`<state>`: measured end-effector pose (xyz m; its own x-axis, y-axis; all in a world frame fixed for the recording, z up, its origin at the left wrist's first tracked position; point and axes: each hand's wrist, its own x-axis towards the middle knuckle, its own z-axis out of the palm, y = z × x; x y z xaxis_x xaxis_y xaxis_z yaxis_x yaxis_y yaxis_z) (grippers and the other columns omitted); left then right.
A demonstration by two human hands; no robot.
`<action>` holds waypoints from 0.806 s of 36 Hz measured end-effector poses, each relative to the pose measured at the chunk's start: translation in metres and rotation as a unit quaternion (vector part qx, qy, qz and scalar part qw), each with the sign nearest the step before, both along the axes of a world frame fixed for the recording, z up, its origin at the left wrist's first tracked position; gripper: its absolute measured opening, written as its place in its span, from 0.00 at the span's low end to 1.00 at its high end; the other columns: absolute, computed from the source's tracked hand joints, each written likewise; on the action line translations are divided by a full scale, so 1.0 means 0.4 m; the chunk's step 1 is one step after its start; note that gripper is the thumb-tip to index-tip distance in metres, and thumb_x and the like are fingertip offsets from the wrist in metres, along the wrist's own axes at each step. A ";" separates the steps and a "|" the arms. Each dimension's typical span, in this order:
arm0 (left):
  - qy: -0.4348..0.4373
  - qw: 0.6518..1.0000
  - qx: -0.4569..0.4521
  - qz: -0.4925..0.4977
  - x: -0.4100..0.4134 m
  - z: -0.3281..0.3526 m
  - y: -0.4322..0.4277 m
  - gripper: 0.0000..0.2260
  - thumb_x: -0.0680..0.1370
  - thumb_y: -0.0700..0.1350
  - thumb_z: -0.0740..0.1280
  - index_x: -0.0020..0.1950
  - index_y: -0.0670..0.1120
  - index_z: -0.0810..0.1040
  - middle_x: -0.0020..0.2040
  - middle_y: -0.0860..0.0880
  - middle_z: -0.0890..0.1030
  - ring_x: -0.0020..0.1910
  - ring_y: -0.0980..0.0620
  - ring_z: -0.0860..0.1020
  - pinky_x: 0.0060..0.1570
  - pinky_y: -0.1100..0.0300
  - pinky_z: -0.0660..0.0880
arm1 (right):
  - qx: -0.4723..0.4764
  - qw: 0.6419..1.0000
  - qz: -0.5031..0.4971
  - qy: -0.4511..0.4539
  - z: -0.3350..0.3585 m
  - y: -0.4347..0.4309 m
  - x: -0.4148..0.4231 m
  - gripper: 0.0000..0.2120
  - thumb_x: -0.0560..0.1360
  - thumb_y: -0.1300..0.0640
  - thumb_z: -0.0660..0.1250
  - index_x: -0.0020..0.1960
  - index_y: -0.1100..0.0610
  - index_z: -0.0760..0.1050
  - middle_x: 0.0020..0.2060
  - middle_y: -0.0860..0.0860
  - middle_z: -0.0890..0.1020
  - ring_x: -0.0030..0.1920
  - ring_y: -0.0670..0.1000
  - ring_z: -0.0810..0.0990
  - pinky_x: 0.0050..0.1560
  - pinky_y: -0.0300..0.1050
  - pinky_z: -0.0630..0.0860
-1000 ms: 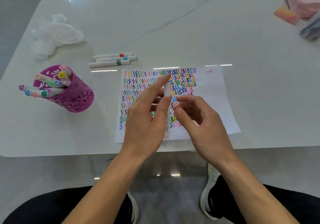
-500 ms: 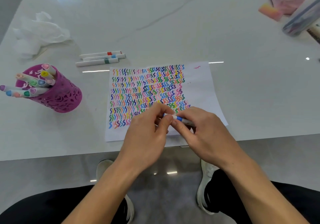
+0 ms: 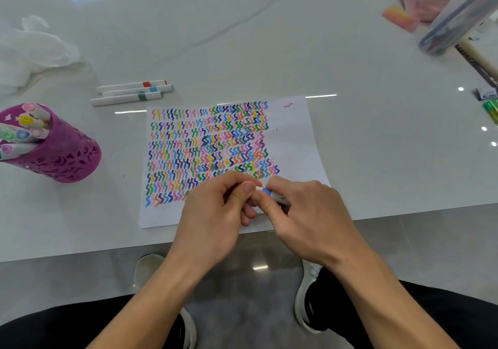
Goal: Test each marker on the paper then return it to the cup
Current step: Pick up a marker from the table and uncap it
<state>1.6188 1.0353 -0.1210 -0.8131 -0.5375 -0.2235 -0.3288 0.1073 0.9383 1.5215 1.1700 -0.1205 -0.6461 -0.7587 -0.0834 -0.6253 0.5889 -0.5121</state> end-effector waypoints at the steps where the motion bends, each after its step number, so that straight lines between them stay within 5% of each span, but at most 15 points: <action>1: 0.007 1.000 0.001 0.007 0.000 0.000 0.003 0.11 0.83 0.38 0.64 0.47 0.50 0.83 0.34 0.50 0.83 0.32 0.51 0.81 0.38 0.58 0.79 | -0.003 1.000 -0.003 0.004 0.001 -0.001 0.001 0.19 0.80 0.35 0.56 0.41 0.49 0.68 0.25 0.47 0.68 0.32 0.53 0.72 0.32 0.48 0.66; 11: 0.038 0.997 0.024 0.066 -0.004 0.004 0.019 0.10 0.82 0.35 0.64 0.48 0.44 0.83 0.34 0.47 0.83 0.32 0.52 0.80 0.38 0.63 0.79 | -0.012 0.998 -0.037 0.058 -0.004 -0.007 0.000 0.23 0.78 0.33 0.56 0.35 0.51 0.65 0.21 0.48 0.63 0.27 0.52 0.66 0.27 0.38 0.59; 15: 0.033 0.997 -0.009 0.065 -0.005 0.014 0.011 0.09 0.82 0.37 0.64 0.48 0.47 0.83 0.34 0.50 0.83 0.34 0.52 0.82 0.40 0.64 0.79 | -0.010 0.999 -0.038 0.023 -0.004 -0.008 -0.006 0.27 0.79 0.32 0.59 0.33 0.51 0.61 0.22 0.49 0.65 0.26 0.50 0.67 0.27 0.42 0.61; 18: 0.022 0.996 -0.048 0.070 -0.004 0.017 0.014 0.08 0.82 0.40 0.65 0.48 0.49 0.82 0.35 0.53 0.83 0.34 0.55 0.82 0.40 0.67 0.78 | -0.011 0.997 -0.032 -0.062 0.009 -0.011 -0.008 0.22 0.81 0.33 0.59 0.39 0.48 0.67 0.25 0.48 0.69 0.30 0.49 0.70 0.31 0.44 0.65; 22: 0.020 0.992 -0.064 0.109 0.000 0.013 0.003 0.06 0.81 0.43 0.67 0.49 0.52 0.82 0.39 0.55 0.84 0.37 0.56 0.84 0.43 0.58 0.81 | -0.055 0.980 -0.060 -0.180 0.011 -0.008 -0.016 0.06 0.85 0.46 0.57 0.61 0.44 0.65 0.34 0.49 0.78 0.33 0.50 0.75 0.40 0.55 0.74; 25: 0.010 0.988 -0.083 0.128 0.006 0.007 -0.012 0.04 0.79 0.45 0.71 0.48 0.55 0.82 0.39 0.54 0.84 0.38 0.52 0.84 0.45 0.50 0.82 | -0.117 0.964 -0.088 -0.222 0.008 -0.001 -0.028 0.12 0.85 0.56 0.59 0.61 0.40 0.61 0.45 0.49 0.81 0.36 0.50 0.79 0.43 0.54 0.78; 29: -0.016 0.985 -0.094 0.144 0.010 0.007 -0.023 0.04 0.76 0.45 0.74 0.47 0.54 0.82 0.39 0.56 0.84 0.39 0.54 0.82 0.44 0.54 0.81 | -0.194 0.941 -0.120 -0.250 0.006 -0.003 -0.038 0.09 0.85 0.59 0.62 0.54 0.45 0.74 0.48 0.47 0.84 0.40 0.47 0.84 0.44 0.44 0.81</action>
<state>1.6228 1.0262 -0.1183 -0.6153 -0.7788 -0.1216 -0.4008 0.1762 0.8991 1.5063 1.1687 -0.1181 -0.7558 -0.6326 -0.1691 -0.1217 0.3894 -0.9130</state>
